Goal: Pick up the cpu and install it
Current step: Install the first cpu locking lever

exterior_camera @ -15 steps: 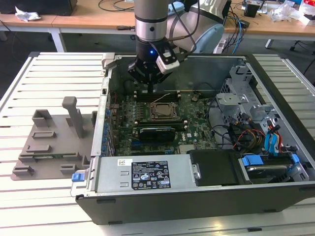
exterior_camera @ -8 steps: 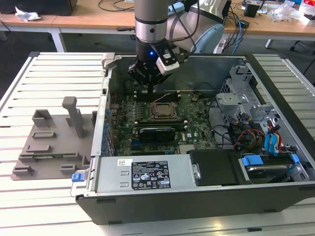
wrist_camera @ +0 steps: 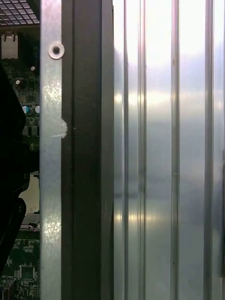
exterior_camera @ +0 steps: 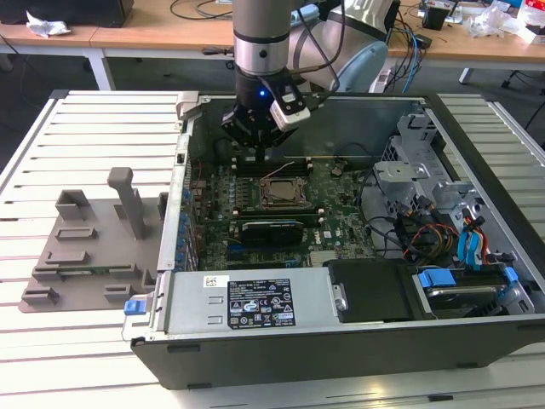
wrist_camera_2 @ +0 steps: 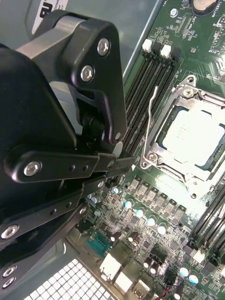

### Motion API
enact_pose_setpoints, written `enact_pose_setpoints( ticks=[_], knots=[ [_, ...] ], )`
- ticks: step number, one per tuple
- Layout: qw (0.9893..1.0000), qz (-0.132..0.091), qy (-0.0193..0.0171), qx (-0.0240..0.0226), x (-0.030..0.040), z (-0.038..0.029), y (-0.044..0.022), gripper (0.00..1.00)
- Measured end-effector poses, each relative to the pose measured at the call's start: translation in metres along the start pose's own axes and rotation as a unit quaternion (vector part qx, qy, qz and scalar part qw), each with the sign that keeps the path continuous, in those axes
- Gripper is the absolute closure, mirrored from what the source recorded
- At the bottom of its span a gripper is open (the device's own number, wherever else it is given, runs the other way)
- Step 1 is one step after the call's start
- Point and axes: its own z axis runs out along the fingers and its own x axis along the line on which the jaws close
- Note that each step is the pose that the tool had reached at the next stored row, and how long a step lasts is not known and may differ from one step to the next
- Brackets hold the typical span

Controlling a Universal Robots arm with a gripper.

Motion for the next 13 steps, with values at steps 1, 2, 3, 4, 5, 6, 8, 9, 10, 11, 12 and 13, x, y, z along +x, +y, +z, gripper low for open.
enact_pose_setpoints(
  ticks=[1,2,3,4,5,6,8,9,10,11,12,13],
  knots=[
    [1.0000,0.000,0.0000,0.0000,0.0000,0.0003,0.0000,0.89],
    [1.0000,0.000,0.0000,0.0000,0.0000,0.0007,0.0000,0.89],
    [1.0000,0.000,-0.0001,-0.0001,0.0000,0.0010,0.0001,0.89],
    [1.0000,0.000,-0.0001,-0.0001,0.0000,0.0013,0.0001,0.89],
    [1.0000,0.000,0.0000,0.0000,0.0000,0.0016,0.0001,0.89],
    [1.0000,0.000,0.0000,0.0000,0.0000,0.0019,0.0001,0.89],
    [1.0000,0.000,0.0000,0.0000,0.0000,0.0025,0.0001,0.89],
    [1.0000,0.000,0.0000,0.0000,0.0001,0.0027,0.0001,0.89],
    [1.0000,0.000,0.0000,0.0000,0.0001,0.0032,0.0001,0.89],
    [1.0000,0.000,-0.0001,-0.0001,0.0000,0.0039,0.0002,0.89],
    [1.0000,0.000,0.0000,0.0000,0.0001,0.0046,0.0002,0.89],
    [1.0000,0.000,-0.0001,0.0000,0.0001,0.0052,0.0002,0.89]
  ],
)
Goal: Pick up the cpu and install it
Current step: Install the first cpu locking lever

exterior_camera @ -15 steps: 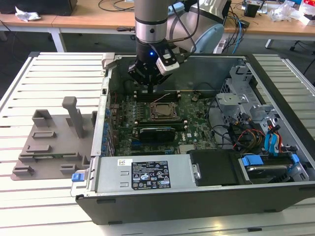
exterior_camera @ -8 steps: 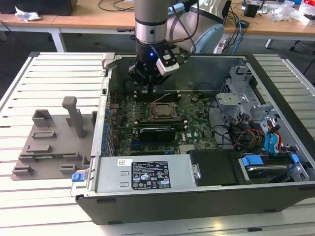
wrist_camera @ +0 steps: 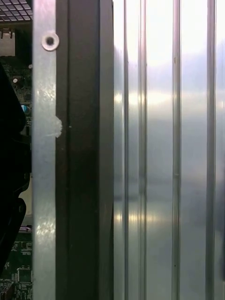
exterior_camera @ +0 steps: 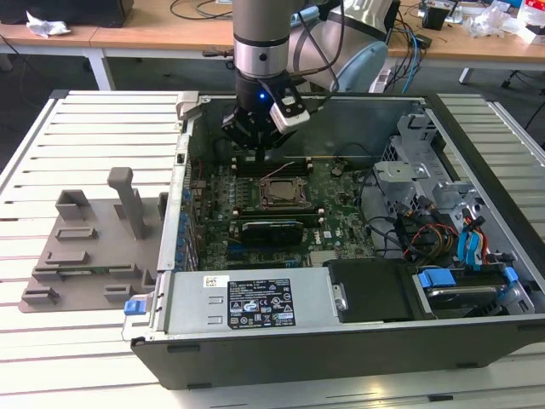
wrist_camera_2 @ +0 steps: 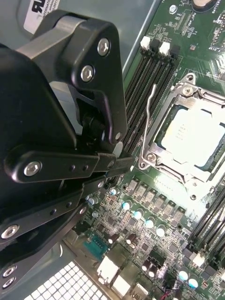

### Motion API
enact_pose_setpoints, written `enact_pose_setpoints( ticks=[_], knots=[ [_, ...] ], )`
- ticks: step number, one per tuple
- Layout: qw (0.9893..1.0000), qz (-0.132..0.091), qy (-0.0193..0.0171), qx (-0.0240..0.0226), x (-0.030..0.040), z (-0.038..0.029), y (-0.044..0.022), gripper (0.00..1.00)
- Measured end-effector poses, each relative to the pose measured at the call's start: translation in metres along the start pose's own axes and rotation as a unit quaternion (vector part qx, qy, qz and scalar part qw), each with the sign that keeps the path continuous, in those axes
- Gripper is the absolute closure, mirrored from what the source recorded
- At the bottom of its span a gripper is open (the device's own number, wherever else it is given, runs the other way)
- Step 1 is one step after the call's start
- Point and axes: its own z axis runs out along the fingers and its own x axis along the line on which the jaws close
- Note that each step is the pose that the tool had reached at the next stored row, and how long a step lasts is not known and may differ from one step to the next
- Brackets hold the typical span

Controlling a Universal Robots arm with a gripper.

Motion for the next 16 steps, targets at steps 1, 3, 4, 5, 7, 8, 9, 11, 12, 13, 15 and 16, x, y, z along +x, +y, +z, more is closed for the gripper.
enact_pose_setpoints(
  ticks=[1,3,4,5,7,8,9,11,12,13,15,16],
  knots=[
    [1.0000,0.000,0.0000,0.0000,0.0000,0.0007,0.0000,0.89],
    [1.0000,0.000,0.0000,0.0000,0.0000,0.0022,0.0001,0.89],
    [1.0000,0.000,0.0000,0.0000,0.0000,0.0026,0.0001,0.89],
    [1.0000,0.000,0.0000,0.0000,0.0000,0.0031,0.0001,0.89],
    [1.0000,0.000,0.0000,0.0000,0.0001,0.0046,0.0002,0.89],
    [1.0000,0.000,0.0000,0.0000,0.0001,0.0051,0.0002,0.89],
    [1.0000,0.000,0.0000,0.0000,0.0001,0.0057,0.0003,0.89],
    [1.0000,0.000,0.0000,0.0000,0.0001,0.0075,0.0004,0.89],
    [1.0000,0.000,0.0000,0.0000,0.0001,0.0085,0.0005,0.89],
    [1.0000,0.000,0.0000,0.0000,0.0001,0.0108,0.0007,0.89],
    [1.0000,0.000,0.0001,0.0000,-0.0014,0.0119,0.0008,0.89],
    [1.0000,0.000,0.0001,0.0001,-0.0046,0.0129,0.0010,0.89]
  ],
)
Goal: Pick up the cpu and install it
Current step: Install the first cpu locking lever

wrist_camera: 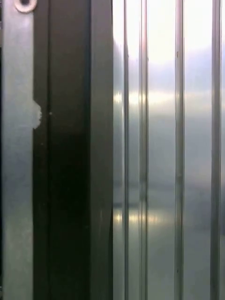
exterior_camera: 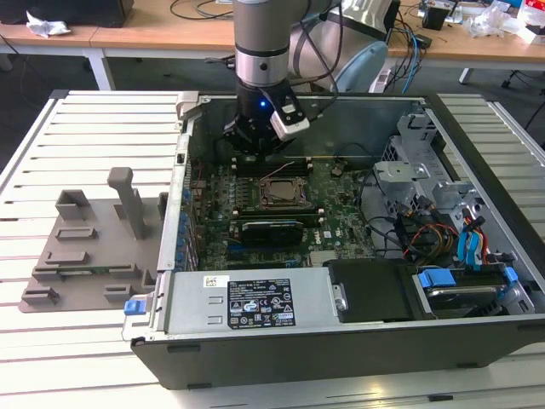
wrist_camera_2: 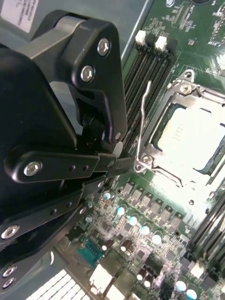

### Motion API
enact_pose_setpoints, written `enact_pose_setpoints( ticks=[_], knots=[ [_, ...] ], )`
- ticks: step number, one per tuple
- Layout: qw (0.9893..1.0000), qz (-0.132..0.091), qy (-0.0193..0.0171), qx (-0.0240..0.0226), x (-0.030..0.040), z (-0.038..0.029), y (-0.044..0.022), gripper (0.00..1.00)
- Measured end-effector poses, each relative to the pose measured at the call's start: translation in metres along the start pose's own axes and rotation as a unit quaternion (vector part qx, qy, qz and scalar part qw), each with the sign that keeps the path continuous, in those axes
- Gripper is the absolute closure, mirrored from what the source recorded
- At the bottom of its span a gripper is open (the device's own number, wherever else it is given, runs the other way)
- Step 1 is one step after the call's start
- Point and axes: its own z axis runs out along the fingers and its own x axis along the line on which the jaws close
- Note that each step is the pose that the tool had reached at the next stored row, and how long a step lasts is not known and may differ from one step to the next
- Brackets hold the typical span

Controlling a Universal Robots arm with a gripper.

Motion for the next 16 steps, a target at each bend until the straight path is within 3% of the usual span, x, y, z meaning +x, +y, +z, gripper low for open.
enact_pose_setpoints(
  ticks=[2,4,8,11,16],
  knots=[
    [1.0000,0.000,-0.0001,-0.0001,-0.0054,0.0012,0.0002,0.89],
    [1.0000,-0.003,-0.0001,-0.0001,-0.0153,0.0036,0.0007,0.89],
    [0.9999,-0.016,-0.0007,-0.0003,-0.0257,0.0065,0.0010,0.89],
    [0.9999,-0.016,-0.0005,-0.0003,-0.0323,0.0085,0.0011,0.89],
    [0.9999,-0.016,-0.0004,-0.0003,-0.0409,0.0174,0.0015,0.89]
  ],
)
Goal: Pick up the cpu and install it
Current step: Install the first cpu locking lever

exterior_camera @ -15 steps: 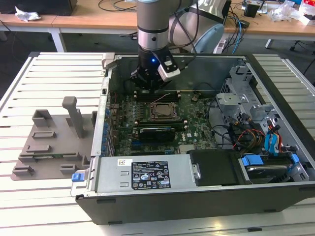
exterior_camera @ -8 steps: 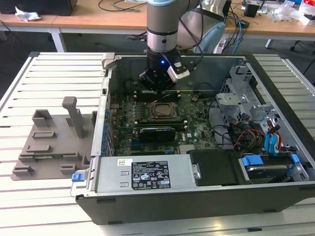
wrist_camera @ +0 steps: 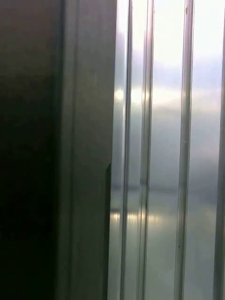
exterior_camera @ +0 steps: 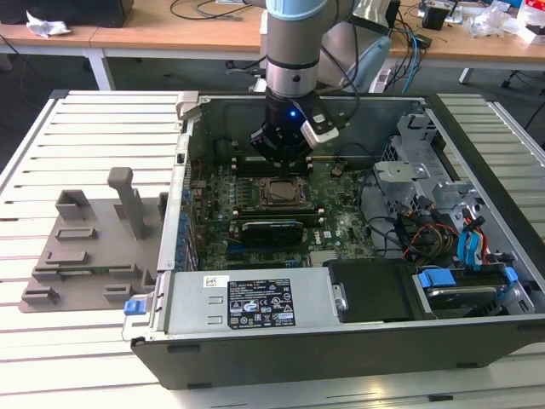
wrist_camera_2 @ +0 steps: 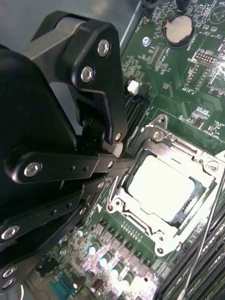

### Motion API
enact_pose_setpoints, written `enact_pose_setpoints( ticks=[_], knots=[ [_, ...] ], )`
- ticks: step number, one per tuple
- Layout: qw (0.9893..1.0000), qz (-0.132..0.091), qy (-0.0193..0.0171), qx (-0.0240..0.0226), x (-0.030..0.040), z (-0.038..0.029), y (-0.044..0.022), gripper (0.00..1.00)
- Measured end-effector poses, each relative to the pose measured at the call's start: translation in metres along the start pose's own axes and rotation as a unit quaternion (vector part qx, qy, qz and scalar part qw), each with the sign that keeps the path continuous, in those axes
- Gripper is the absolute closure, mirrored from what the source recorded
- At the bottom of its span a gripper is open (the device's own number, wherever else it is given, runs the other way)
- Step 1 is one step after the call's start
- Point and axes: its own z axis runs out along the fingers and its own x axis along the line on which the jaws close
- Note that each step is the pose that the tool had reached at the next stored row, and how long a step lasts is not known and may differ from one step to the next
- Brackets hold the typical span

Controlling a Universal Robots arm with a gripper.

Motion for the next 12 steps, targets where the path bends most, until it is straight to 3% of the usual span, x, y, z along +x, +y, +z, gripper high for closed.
enact_pose_setpoints(
  ticks=[12],
  knots=[
    [1.0000,0.000,0.0000,0.0001,-0.0086,0.0085,0.0024,0.89]
  ],
)
